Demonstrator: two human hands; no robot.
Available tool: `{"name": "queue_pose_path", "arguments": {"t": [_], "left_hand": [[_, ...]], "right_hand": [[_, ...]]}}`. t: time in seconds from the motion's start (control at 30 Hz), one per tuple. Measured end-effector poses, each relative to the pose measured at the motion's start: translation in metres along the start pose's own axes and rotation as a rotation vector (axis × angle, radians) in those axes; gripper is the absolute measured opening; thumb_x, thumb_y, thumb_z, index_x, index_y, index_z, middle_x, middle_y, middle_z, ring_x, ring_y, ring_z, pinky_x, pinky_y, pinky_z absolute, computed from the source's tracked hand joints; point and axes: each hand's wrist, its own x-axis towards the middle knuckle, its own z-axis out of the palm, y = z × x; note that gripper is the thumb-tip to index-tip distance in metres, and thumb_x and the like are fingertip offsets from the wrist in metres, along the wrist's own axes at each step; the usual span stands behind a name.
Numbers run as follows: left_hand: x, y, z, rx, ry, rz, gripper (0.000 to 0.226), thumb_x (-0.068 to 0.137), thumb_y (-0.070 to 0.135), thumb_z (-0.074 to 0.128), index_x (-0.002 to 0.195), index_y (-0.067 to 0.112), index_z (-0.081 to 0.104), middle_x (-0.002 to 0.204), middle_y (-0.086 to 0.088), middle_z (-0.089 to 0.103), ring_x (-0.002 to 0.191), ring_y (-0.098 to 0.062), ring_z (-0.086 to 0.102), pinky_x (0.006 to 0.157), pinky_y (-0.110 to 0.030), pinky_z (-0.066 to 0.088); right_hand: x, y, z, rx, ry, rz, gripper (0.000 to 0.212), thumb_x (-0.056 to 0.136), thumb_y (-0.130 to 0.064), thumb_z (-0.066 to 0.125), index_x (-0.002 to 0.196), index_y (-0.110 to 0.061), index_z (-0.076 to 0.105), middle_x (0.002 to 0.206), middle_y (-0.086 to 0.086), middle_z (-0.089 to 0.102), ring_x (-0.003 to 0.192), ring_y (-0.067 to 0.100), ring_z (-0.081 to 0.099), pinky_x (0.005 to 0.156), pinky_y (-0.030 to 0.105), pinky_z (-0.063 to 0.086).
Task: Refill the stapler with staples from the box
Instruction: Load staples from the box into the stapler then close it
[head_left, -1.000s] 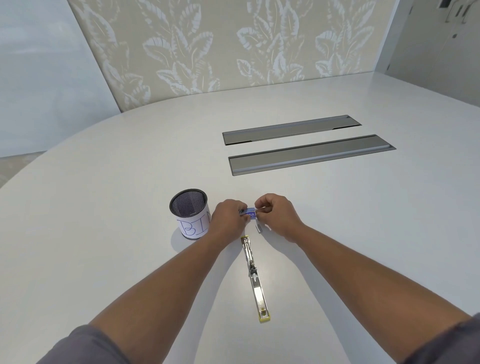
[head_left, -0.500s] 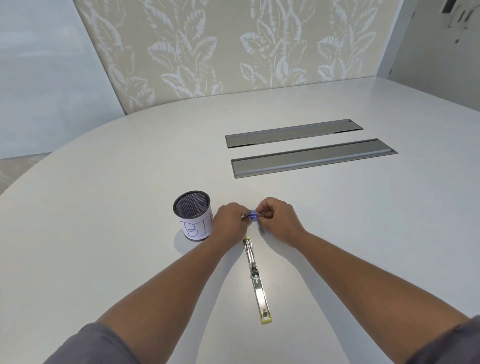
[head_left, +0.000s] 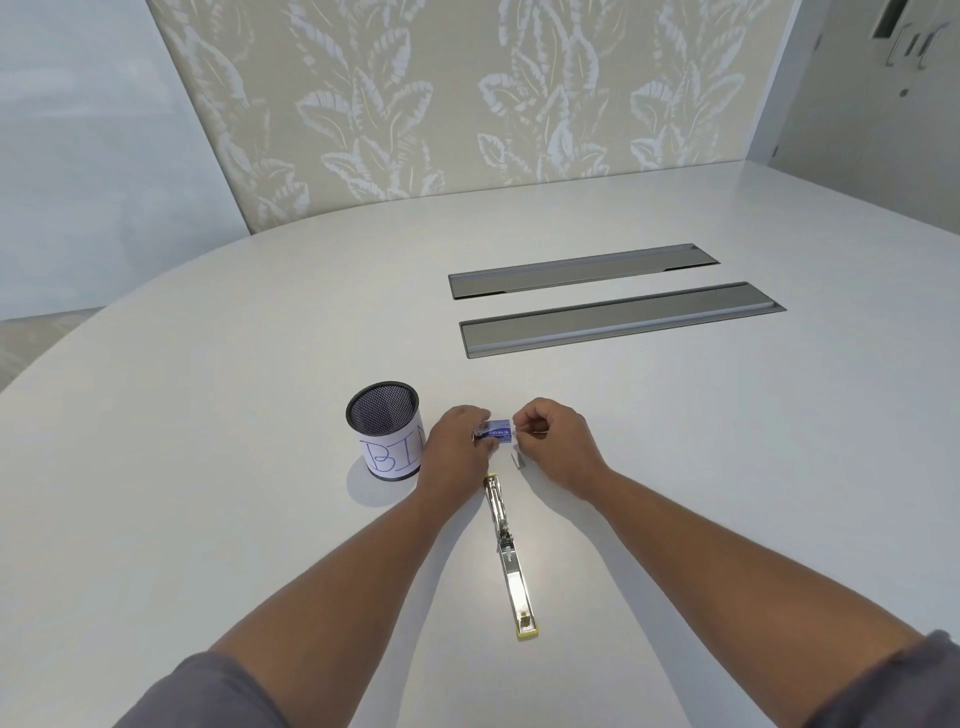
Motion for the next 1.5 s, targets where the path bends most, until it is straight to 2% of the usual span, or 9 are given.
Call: {"name": "queue_pose_path", "arguments": {"t": [0.13, 0.23, 0.47, 0.6, 0.7, 0.87, 1.03, 1.33, 1.5], "left_hand": [[-0.009, -0.002, 0.001, -0.058, 0.050, -0.010, 0.036, 0.086, 0.005, 0.069, 0.122, 0.008, 0.066, 0.127, -0.002, 0.061, 0.117, -0.017, 0.055, 0.095, -0.017, 0.034], [-0.018, -0.003, 0.000, -0.088, 0.065, 0.014, 0.033, 0.086, 0.000, 0.064, 0.117, 0.010, 0.067, 0.119, 0.001, 0.058, 0.108, -0.015, 0.055, 0.088, -0.018, 0.036], [-0.033, -0.004, -0.005, -0.128, 0.086, 0.008, 0.030, 0.093, -0.002, 0.059, 0.117, 0.012, 0.069, 0.110, 0.003, 0.060, 0.094, -0.014, 0.055, 0.078, -0.010, 0.038], [-0.043, -0.005, -0.007, -0.186, 0.095, -0.023, 0.026, 0.093, 0.000, 0.061, 0.115, 0.011, 0.070, 0.093, 0.005, 0.059, 0.084, -0.015, 0.056, 0.076, -0.013, 0.041], [-0.049, -0.009, -0.009, -0.288, 0.085, -0.096, 0.023, 0.094, 0.005, 0.064, 0.113, 0.014, 0.071, 0.099, 0.003, 0.070, 0.091, -0.014, 0.066, 0.082, -0.019, 0.047], [-0.050, -0.002, -0.022, -0.496, -0.013, -0.186, 0.014, 0.095, 0.008, 0.066, 0.105, 0.015, 0.073, 0.087, 0.003, 0.074, 0.076, -0.007, 0.065, 0.072, -0.016, 0.049], [-0.048, 0.014, -0.036, -0.618, -0.217, -0.221, 0.012, 0.092, 0.013, 0.073, 0.102, 0.007, 0.076, 0.071, 0.008, 0.071, 0.053, -0.001, 0.055, 0.053, -0.018, 0.044], [-0.055, 0.014, -0.041, -0.660, -0.257, -0.350, 0.005, 0.086, -0.001, 0.075, 0.089, 0.004, 0.075, 0.068, -0.009, 0.062, 0.054, -0.012, 0.048, 0.051, -0.019, 0.041], [-0.061, 0.011, -0.042, -0.607, -0.275, -0.333, 0.008, 0.088, -0.002, 0.073, 0.085, 0.005, 0.073, 0.064, -0.002, 0.065, 0.049, -0.006, 0.053, 0.050, -0.017, 0.047]], "right_hand": [[-0.011, 0.002, -0.005, 0.012, -0.036, -0.002, 0.015, 0.082, 0.000, 0.066, 0.088, -0.013, 0.070, 0.079, 0.001, 0.072, 0.066, 0.009, 0.063, 0.072, 0.026, 0.054], [-0.018, 0.004, -0.005, -0.027, -0.096, -0.020, 0.017, 0.084, -0.005, 0.067, 0.088, -0.021, 0.069, 0.084, 0.006, 0.073, 0.073, 0.019, 0.068, 0.077, 0.030, 0.056], [-0.033, 0.000, -0.008, -0.175, -0.185, -0.086, 0.017, 0.085, -0.010, 0.069, 0.100, -0.017, 0.071, 0.090, -0.009, 0.066, 0.080, 0.007, 0.057, 0.076, 0.011, 0.043], [-0.040, -0.004, -0.010, -0.194, -0.197, -0.099, 0.010, 0.086, -0.011, 0.070, 0.095, -0.015, 0.071, 0.079, -0.011, 0.059, 0.072, 0.005, 0.051, 0.073, 0.019, 0.041], [-0.046, -0.005, -0.011, -0.184, -0.188, -0.115, 0.011, 0.083, -0.010, 0.072, 0.091, -0.016, 0.069, 0.074, -0.008, 0.055, 0.066, 0.005, 0.046, 0.070, 0.023, 0.041], [-0.053, -0.015, -0.009, -0.029, -0.142, -0.066, 0.015, 0.083, -0.004, 0.068, 0.093, -0.015, 0.068, 0.079, -0.011, 0.062, 0.066, 0.001, 0.056, 0.069, 0.016, 0.047], [-0.060, -0.033, -0.003, 0.077, -0.155, -0.136, 0.025, 0.083, 0.001, 0.067, 0.089, -0.023, 0.066, 0.090, 0.002, 0.074, 0.084, 0.020, 0.072, 0.077, 0.028, 0.057], [-0.074, -0.031, -0.006, -0.003, -0.157, -0.175, 0.028, 0.085, 0.002, 0.063, 0.101, -0.021, 0.067, 0.102, -0.003, 0.068, 0.074, 0.000, 0.064, 0.070, 0.014, 0.051], [-0.092, -0.017, -0.009, 0.085, -0.205, -0.067, 0.025, 0.072, -0.010, 0.058, 0.092, -0.016, 0.071, 0.080, -0.006, 0.064, 0.062, 0.006, 0.050, 0.064, 0.018, 0.046]]}}
